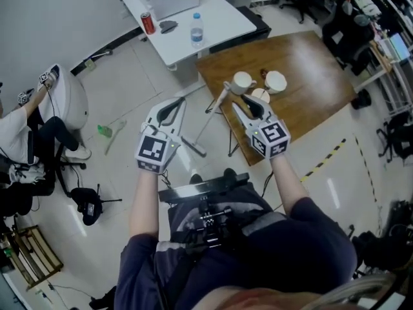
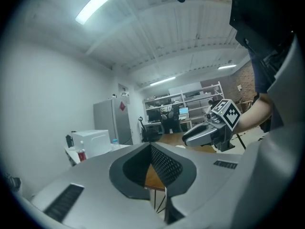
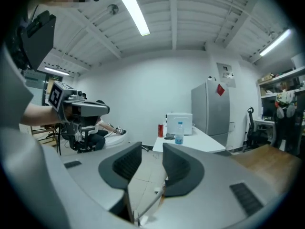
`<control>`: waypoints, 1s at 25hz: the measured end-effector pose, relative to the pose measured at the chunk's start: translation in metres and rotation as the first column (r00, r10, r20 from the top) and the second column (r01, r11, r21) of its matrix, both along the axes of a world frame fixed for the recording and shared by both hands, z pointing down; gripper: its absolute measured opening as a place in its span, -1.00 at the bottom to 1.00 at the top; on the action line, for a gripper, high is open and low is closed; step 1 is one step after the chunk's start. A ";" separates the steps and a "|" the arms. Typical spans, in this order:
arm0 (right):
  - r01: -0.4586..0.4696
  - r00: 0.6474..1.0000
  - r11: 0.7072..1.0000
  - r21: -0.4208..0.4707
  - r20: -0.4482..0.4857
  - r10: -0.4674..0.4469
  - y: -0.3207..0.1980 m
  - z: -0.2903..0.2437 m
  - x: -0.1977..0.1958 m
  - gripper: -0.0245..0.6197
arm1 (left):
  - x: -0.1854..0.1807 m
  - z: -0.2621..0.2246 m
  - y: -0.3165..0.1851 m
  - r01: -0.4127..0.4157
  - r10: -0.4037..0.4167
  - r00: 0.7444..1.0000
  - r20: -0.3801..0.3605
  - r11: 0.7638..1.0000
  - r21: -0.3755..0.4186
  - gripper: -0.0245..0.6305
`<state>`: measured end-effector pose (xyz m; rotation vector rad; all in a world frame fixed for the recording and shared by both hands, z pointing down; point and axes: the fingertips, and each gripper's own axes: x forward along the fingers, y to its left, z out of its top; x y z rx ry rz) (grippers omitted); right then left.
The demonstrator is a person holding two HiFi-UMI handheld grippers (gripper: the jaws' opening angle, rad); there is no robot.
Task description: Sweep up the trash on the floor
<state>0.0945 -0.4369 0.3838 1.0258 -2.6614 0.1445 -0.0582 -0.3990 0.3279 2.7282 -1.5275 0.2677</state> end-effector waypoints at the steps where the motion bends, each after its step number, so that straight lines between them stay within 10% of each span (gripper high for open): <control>1: 0.025 1.000 1.000 0.000 0.010 -0.025 0.000 -0.002 0.002 -0.45 | 0.002 -0.004 0.002 0.025 -0.025 1.000 -0.002 1.000 0.001 -0.92; 7: 0.168 0.983 0.985 -0.042 0.078 -0.165 0.003 -0.006 0.045 -0.45 | 0.037 -0.022 0.022 0.203 -0.203 0.979 0.032 0.979 0.003 -0.92; 13: 0.380 0.919 0.922 -0.077 0.143 -0.367 0.004 0.009 0.046 -0.66 | 0.040 -0.014 0.068 0.417 -0.409 0.902 0.142 0.908 -0.036 -0.92; 18: 0.552 0.832 0.823 -0.134 0.158 -0.532 0.039 0.037 -0.013 -0.90 | -0.015 0.001 0.165 0.654 -0.630 0.747 0.211 0.754 -0.062 -0.92; 25: 0.728 0.686 0.675 -0.124 0.160 -0.710 0.112 0.040 -0.111 -0.90 | -0.078 -0.003 0.325 0.875 -0.863 0.484 0.144 0.479 -0.066 -0.92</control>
